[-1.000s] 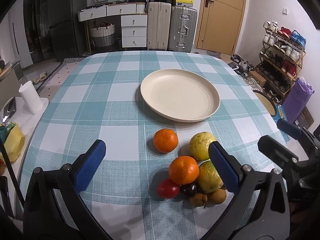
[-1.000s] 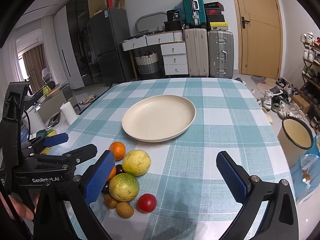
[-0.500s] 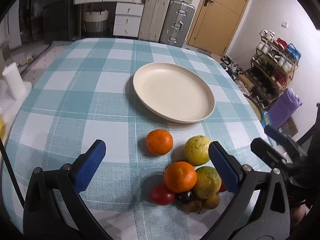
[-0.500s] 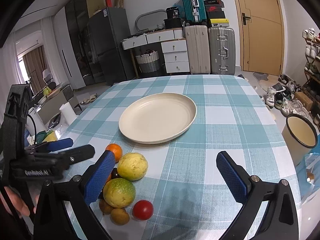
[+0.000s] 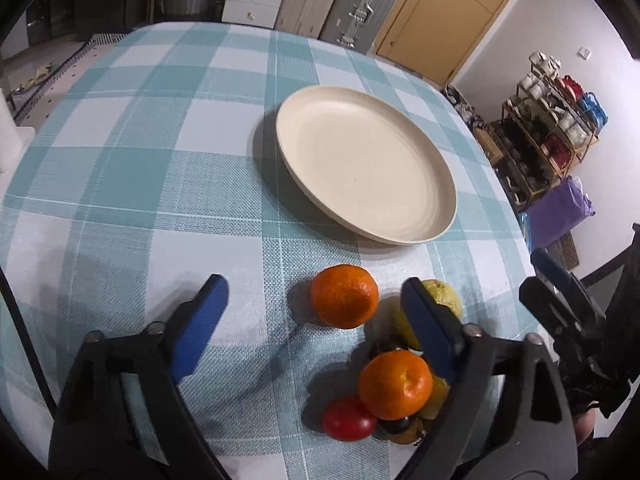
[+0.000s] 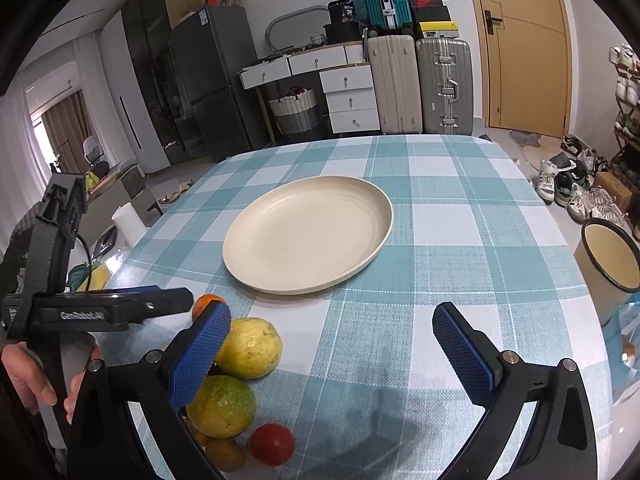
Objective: Organize fruits
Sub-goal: 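Lower the left tool and close it on the orange, then close the right tool on the large yellow-green guava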
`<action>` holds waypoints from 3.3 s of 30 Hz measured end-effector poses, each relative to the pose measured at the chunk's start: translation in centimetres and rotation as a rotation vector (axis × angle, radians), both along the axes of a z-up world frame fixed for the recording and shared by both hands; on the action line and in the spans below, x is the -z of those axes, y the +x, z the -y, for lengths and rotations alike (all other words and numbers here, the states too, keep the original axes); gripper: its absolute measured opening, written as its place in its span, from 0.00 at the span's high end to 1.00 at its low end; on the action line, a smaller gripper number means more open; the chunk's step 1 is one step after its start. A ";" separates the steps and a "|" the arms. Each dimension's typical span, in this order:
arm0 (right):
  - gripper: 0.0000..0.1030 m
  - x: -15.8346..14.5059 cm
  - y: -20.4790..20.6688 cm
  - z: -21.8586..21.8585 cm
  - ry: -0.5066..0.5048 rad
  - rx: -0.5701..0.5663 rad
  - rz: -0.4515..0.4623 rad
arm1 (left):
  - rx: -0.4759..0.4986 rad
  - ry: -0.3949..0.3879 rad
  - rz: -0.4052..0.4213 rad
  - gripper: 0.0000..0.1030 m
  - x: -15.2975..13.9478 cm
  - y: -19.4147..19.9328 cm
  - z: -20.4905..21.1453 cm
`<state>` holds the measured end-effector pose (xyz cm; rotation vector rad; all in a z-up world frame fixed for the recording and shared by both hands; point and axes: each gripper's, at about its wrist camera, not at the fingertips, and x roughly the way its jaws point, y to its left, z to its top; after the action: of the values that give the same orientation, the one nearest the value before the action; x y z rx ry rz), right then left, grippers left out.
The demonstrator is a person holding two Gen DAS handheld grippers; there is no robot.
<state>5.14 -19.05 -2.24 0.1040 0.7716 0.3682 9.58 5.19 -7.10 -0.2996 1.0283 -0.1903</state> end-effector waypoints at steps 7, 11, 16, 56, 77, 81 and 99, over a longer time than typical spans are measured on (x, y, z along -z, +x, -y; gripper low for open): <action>0.00 0.6 1.4 0.1 0.012 -0.004 -0.023 | 0.062 -0.058 -0.051 0.24 1.0 1.6 0.9; 0.00 1.0 2.0 0.3 0.023 0.001 -0.043 | 0.081 -0.074 -0.091 0.34 1.8 2.4 1.4; 0.00 1.1 2.3 0.3 0.027 -0.002 -0.051 | 0.083 -0.081 -0.109 0.48 2.0 2.7 1.7; 0.00 4.0 3.0 -2.8 0.243 -0.124 -0.295 | 0.098 -0.103 -0.013 0.65 -0.4 -0.4 -1.9; 0.26 5.1 3.6 -4.7 0.256 -0.150 -0.372 | 0.081 -0.133 0.002 0.65 -0.6 -1.9 -3.4; 0.41 5.4 3.6 -5.0 0.258 -0.157 -0.387 | 0.076 -0.135 0.004 0.65 -0.7 -2.1 -3.7; 0.49 4.9 3.5 -3.1 0.323 -0.138 -0.353 | 0.075 -0.124 0.000 0.65 -0.5 -1.9 -3.5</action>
<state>8.66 -15.93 -7.13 0.4287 1.0666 0.6147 7.67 8.68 -6.65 -0.3737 1.0306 -0.3228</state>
